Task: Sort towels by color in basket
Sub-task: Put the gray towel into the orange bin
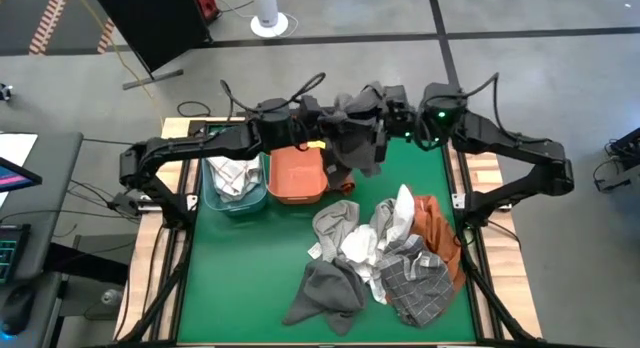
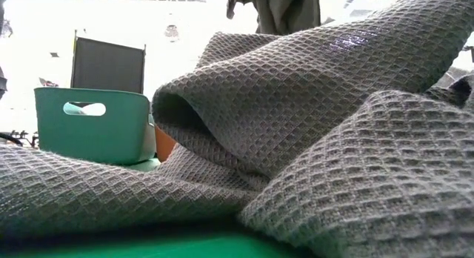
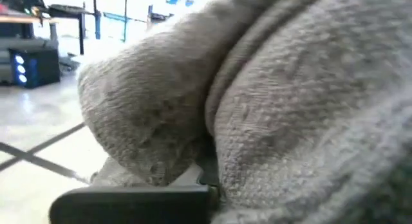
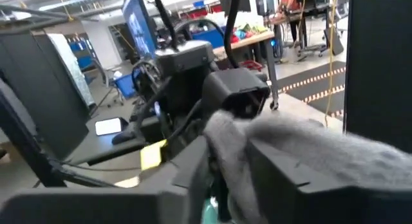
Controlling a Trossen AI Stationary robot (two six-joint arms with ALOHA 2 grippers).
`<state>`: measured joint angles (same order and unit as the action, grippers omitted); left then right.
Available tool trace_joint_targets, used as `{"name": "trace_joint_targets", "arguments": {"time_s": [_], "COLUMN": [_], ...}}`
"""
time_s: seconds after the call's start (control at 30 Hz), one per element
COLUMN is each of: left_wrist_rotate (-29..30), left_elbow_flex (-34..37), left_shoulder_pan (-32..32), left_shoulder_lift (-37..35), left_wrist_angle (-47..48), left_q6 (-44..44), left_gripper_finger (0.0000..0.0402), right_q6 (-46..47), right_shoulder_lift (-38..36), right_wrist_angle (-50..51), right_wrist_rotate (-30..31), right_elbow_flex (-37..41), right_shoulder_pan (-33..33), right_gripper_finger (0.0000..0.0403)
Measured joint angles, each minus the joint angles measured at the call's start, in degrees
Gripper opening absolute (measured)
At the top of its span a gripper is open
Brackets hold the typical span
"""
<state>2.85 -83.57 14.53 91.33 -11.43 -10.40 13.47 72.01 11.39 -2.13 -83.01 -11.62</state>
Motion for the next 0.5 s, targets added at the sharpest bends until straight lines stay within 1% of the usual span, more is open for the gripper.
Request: {"name": "trace_joint_targets", "arguments": {"time_s": [0.13, 0.23, 0.3, 0.4, 0.5], "left_wrist_rotate": [0.6, 1.4, 2.4, 3.6, 4.3], "left_elbow_flex": [0.0, 0.0, 0.0, 0.0, 0.0], "left_shoulder_pan": [1.8, 3.7, 5.0, 7.0, 8.6], "left_shoulder_lift": [-4.4, -9.1, -12.5, -16.6, -19.3], "left_wrist_angle": [6.5, 12.2, 15.3, 19.6, 23.9], "left_q6": [1.2, 2.8, 3.7, 5.8, 6.3], "left_gripper_finger": [0.0015, 0.0014, 0.0013, 0.0013, 0.0013], "right_q6": [-0.2, -0.3, -0.3, -0.3, -0.4], "right_shoulder_lift": [-3.9, -6.7, -8.2, -9.8, -10.3], "right_wrist_angle": [4.7, 10.1, 13.9, 18.3, 20.2], "right_wrist_rotate": [0.0, 1.9, 4.0, 7.1, 8.5], "right_elbow_flex": [-0.1, -0.1, -0.1, -0.1, -0.1], "right_shoulder_pan": [-0.1, -0.1, -0.1, -0.1, -0.1], "right_gripper_finger": [0.0212, 0.0245, 0.0254, 0.0255, 0.0254]}}
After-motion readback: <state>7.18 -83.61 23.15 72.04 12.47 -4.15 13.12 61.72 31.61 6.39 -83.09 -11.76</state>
